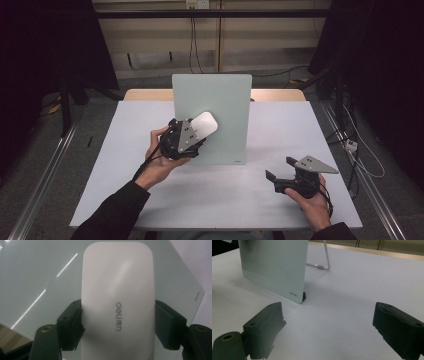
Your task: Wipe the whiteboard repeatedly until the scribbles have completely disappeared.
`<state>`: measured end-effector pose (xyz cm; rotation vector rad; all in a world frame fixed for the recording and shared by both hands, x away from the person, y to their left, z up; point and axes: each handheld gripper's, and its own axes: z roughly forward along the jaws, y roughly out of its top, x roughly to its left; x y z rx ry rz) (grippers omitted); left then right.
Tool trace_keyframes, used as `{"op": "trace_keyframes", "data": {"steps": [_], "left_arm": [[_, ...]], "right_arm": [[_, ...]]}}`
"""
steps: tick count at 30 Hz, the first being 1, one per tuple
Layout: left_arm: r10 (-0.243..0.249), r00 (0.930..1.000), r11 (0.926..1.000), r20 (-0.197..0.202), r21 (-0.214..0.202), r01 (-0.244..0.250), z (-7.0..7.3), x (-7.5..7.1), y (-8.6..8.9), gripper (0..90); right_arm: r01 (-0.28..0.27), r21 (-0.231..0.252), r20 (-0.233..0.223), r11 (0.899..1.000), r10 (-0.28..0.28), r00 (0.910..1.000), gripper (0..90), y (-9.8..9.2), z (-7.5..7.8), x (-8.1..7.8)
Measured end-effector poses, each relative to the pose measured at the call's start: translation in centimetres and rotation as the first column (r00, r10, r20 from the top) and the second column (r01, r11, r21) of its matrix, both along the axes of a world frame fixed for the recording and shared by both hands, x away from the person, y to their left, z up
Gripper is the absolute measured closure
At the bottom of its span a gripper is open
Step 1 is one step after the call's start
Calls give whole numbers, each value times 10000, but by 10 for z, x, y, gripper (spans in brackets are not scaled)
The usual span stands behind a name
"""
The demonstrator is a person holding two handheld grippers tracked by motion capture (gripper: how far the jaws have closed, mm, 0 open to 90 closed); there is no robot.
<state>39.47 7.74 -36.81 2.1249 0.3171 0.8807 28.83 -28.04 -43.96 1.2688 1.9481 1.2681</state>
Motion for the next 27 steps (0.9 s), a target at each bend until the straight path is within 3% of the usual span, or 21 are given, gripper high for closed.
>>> {"op": "trace_keyframes", "data": {"steps": [7,15,27], "left_arm": [[150,9998,9997,96,-208,-148,18,8,-1,311],[562,9980,9963,272,-665,-543,49,22,3,311],[1399,9861,9854,897,-1102,-1298,81,35,13,311]], "right_arm": [[5,-3,1,10000,-5,10000,93,0,0,0],[-20,22,9,10000,20,10000,93,0,0,0],[-40,45,0,10000,40,10000,93,0,0,0]]}}
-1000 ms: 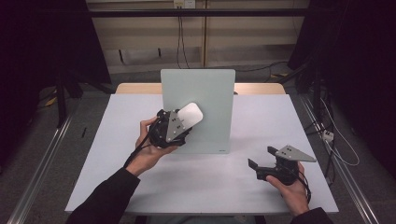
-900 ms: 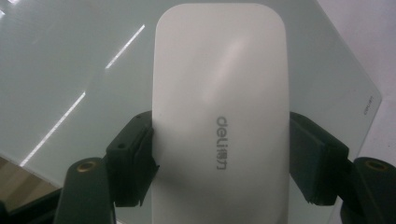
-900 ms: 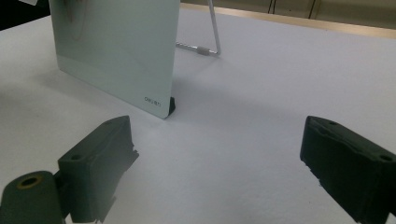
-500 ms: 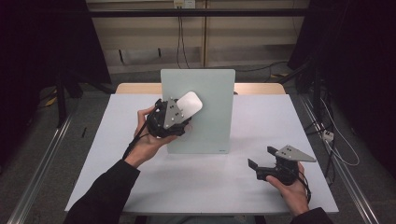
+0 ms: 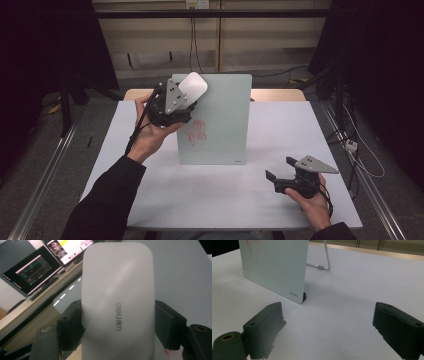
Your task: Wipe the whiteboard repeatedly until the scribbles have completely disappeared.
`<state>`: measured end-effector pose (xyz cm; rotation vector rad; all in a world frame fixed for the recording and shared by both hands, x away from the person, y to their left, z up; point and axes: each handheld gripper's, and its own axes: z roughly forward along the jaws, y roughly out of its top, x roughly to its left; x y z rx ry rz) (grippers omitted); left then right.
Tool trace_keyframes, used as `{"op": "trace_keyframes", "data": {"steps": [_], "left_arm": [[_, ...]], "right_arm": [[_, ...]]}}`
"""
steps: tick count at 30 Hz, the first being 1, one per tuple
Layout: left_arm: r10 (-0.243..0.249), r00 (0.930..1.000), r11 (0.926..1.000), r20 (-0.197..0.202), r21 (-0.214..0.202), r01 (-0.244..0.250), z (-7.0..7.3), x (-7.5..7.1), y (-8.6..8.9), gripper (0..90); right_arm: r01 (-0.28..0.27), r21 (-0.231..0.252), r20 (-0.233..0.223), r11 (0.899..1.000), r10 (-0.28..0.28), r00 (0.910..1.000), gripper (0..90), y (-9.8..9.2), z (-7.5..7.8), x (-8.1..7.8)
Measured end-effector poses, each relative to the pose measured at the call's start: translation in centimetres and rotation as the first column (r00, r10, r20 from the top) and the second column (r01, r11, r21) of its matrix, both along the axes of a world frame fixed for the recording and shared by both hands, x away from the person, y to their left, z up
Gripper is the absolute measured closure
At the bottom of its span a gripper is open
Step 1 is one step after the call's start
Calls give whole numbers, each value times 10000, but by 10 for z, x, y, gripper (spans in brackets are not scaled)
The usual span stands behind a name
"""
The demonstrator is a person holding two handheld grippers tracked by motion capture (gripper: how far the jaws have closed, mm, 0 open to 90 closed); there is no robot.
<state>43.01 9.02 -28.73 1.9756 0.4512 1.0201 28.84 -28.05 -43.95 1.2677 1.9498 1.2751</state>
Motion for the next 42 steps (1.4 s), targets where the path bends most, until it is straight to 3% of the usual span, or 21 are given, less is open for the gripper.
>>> {"op": "trace_keyframes", "data": {"steps": [7,11,17,24,26,30,42], "left_arm": [[-304,9995,9974,83,660,297,-16,-7,-8,311],[-654,9978,9926,-108,1021,662,-31,-15,-12,311],[-1072,9930,9862,-501,1214,1126,-57,-26,-16,311],[-1507,9840,9699,-950,1785,1657,-84,-39,-25,311],[-1557,9823,9694,-1045,1748,1722,-88,-40,-25,311],[-1620,9794,9690,-1208,1681,1810,-87,-39,-23,311],[-1273,9880,9811,-871,1350,1383,-59,-26,-14,311]], "right_arm": [[11,-19,4,10000,-11,10000,93,0,0,0],[15,0,5,10000,-15,10000,93,0,0,0],[19,-3,1,10000,-19,10000,93,0,0,0],[30,-36,0,10000,-30,10000,93,0,0,0],[17,-38,9,10000,-17,10000,93,0,0,0],[25,-19,2,10000,-25,10000,93,0,0,0],[49,-27,-14,10000,-49,10000,93,0,0,0]]}}
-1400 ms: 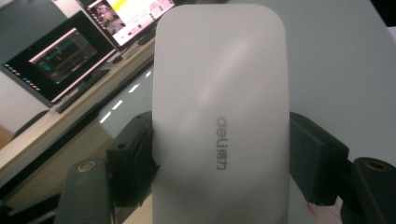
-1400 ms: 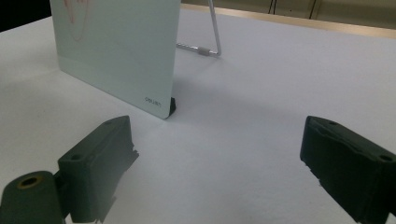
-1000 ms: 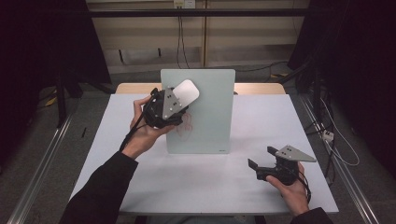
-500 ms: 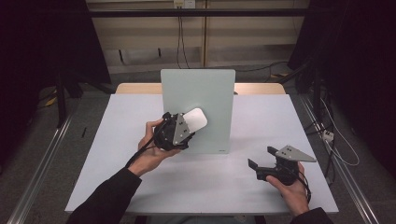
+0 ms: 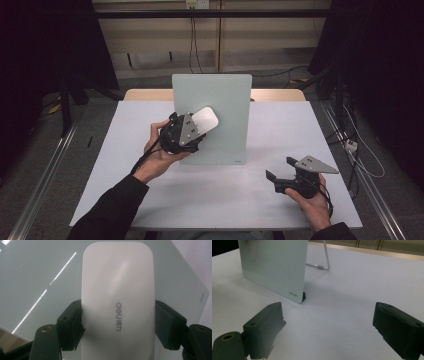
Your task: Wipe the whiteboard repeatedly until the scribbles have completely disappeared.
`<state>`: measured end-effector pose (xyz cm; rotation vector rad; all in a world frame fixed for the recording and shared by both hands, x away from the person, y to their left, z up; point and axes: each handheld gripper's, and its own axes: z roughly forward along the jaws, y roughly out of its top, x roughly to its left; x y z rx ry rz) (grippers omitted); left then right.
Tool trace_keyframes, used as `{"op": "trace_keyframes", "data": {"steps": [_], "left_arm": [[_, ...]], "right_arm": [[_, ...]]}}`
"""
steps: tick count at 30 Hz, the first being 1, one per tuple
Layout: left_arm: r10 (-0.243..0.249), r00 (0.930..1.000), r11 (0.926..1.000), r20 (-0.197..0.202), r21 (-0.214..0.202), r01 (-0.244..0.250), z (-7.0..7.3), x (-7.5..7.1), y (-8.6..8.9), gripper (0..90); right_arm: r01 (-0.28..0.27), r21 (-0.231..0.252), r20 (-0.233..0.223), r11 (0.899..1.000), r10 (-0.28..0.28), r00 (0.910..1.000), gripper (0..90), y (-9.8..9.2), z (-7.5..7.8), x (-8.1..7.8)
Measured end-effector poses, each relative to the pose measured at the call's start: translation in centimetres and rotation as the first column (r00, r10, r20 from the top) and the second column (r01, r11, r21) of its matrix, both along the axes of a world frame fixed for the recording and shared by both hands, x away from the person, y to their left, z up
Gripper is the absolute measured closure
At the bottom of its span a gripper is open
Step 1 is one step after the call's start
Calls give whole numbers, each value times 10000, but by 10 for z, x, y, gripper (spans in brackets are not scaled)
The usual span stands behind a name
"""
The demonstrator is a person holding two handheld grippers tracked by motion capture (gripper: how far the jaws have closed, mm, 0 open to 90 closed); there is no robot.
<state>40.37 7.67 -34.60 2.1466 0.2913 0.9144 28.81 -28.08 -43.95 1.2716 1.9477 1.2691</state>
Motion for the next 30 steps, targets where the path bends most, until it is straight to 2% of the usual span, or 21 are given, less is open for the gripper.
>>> {"op": "trace_keyframes", "data": {"steps": [2,6,14,18,23,26,30], "left_arm": [[89,9999,9999,90,-75,-89,6,3,3,311],[335,9993,9979,163,-564,-326,17,8,9,311],[326,9995,9950,59,-942,-319,12,8,14,311],[218,9998,9973,29,-696,-216,2,4,14,311],[48,9998,9978,-181,-653,-60,-16,-4,11,311],[-188,9992,9997,-348,-150,183,-29,-11,6,311],[-456,9971,9985,-611,262,473,-46,-18,1,311]], "right_arm": [[-21,-18,23,10000,21,10000,93,0,0,0],[-8,1,21,10000,8,10000,93,0,0,0],[-20,0,10,10000,20,10000,93,0,0,0],[-32,-12,25,10000,32,10000,93,0,0,0],[-13,11,20,10000,13,10000,93,0,0,0],[-13,3,15,10000,13,10000,93,0,0,0],[-14,12,15,10000,13,10000,93,0,0,0]]}}
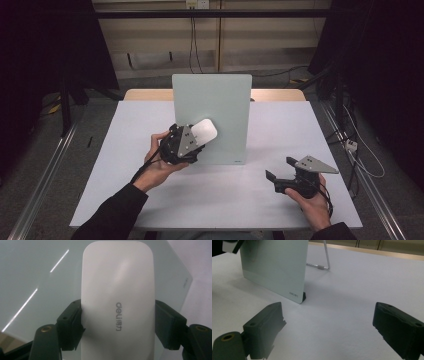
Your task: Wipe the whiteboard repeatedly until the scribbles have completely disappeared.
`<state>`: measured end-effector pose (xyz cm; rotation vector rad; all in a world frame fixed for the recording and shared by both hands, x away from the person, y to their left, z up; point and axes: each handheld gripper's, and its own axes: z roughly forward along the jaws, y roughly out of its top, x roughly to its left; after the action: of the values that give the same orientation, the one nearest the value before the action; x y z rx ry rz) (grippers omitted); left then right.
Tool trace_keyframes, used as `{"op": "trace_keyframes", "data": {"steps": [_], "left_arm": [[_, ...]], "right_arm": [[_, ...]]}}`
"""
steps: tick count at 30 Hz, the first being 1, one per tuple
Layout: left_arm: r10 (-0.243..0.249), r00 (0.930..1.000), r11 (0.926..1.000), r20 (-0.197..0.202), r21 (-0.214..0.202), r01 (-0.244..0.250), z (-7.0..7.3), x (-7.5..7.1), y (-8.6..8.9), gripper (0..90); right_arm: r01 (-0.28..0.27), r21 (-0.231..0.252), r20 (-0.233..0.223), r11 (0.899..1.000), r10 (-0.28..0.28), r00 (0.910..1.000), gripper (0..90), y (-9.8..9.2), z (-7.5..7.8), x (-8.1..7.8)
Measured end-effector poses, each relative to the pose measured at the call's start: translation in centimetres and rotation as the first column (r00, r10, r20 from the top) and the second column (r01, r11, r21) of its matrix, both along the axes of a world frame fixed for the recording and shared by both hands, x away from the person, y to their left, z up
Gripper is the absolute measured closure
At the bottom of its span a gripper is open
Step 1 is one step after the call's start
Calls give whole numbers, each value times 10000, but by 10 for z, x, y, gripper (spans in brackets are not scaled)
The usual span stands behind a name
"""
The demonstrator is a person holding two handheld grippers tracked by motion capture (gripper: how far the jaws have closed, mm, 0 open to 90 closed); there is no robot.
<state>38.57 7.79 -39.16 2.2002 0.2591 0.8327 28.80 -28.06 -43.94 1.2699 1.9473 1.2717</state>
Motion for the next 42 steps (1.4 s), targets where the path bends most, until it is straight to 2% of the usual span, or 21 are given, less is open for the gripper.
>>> {"op": "trace_keyframes", "data": {"steps": [1,6,9,13,18,22,25,28,32,42], "left_arm": [[-61,9998,10000,-169,-41,61,-3,-1,0,311],[-191,9991,9995,-384,241,200,-15,-6,1,311],[-235,9983,9995,-529,192,246,-14,-5,1,311],[-83,9992,9999,-390,119,88,-5,-1,3,311],[130,9997,9994,-210,-307,-137,16,8,9,311],[472,9989,9961,-3,-748,-471,32,16,16,311],[582,9982,9962,110,-652,-573,38,18,17,311],[562,9979,9973,318,-499,-545,35,16,15,311],[336,9991,9988,241,-360,-327,23,11,11,310],[-283,9989,9990,-372,331,296,-16,-4,-3,310]], "right_arm": [[3,-1,-6,10000,-3,10000,93,0,0,0],[-7,-13,3,10000,7,10000,93,0,0,0],[-3,-22,6,10000,3,10000,93,0,0,0],[-9,-19,3,10000,9,10000,93,0,0,0],[-8,-11,0,10000,8,10000,93,0,0,0],[-10,-7,-6,10000,10,10000,93,0,0,0],[-7,2,-2,10000,7,10000,93,0,0,0],[-6,6,-2,10000,6,10000,93,0,0,0],[-9,2,-3,10000,9,10000,93,0,0,0],[-34,-9,11,10000,34,10000,93,0,0,0]]}}
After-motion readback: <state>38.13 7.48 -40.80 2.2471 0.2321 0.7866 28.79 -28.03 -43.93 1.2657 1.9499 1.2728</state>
